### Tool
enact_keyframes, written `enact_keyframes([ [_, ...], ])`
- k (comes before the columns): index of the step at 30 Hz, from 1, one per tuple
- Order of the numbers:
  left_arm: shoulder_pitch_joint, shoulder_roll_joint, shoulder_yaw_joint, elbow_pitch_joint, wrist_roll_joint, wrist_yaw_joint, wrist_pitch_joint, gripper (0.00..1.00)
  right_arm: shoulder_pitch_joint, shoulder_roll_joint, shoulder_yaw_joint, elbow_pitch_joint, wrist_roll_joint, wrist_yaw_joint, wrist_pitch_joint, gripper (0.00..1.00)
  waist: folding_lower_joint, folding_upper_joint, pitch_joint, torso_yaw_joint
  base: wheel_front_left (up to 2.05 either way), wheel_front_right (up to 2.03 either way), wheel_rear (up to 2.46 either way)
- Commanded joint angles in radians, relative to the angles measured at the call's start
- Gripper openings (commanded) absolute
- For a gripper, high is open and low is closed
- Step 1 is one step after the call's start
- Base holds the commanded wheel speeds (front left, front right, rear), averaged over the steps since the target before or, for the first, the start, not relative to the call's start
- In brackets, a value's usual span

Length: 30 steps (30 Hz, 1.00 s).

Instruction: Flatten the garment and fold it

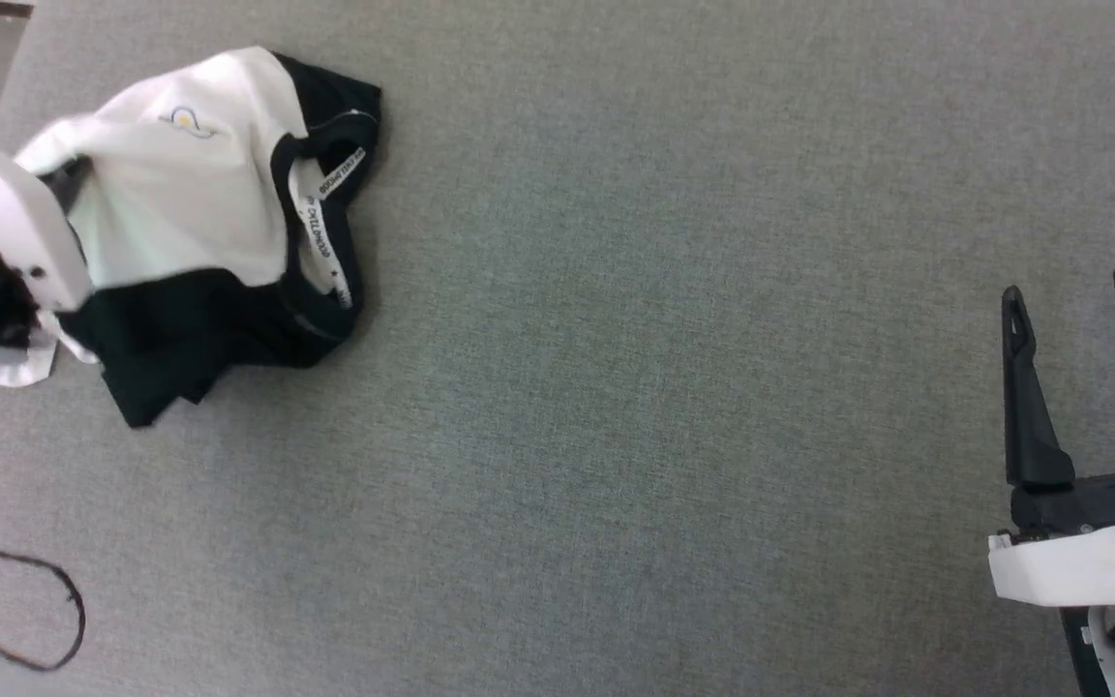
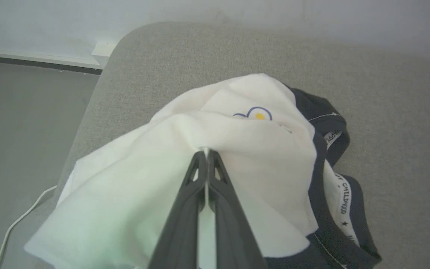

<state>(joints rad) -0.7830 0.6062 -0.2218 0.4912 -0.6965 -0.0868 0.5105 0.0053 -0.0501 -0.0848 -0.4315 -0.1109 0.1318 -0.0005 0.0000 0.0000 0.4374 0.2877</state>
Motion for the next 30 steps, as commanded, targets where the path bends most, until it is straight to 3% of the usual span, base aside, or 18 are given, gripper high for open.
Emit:
enact_keyframes([
  [1, -0.03, -0.002, 0.02, -0.004, -0.017, -0.002, -0.022, 0.0, -0.007, 0.0, -0.002, 0.012, 0.016, -0.001, -0.011, 1.0, 0.0, 0.0, -0.022, 0.003, 0.0, 0.0, 0.0],
  [15, -0.194, -0.022, 0.091, -0.133, -0.078, 0.022, -0.065, 0.0, 0.003, 0.0, -0.023, 0.147, 0.129, -0.001, -0.117, 1.0, 0.0, 0.0, -0.185, 0.009, 0.0, 0.0, 0.0],
  [30, -0.474, -0.21, 0.088, -0.269, -0.138, 0.173, -0.036, 0.0, 0.055, 0.0, -0.041, 0.285, 0.234, -0.001, -0.221, 1.0, 0.0, 0.0, -0.37, -0.087, 0.0, 0.0, 0.0],
])
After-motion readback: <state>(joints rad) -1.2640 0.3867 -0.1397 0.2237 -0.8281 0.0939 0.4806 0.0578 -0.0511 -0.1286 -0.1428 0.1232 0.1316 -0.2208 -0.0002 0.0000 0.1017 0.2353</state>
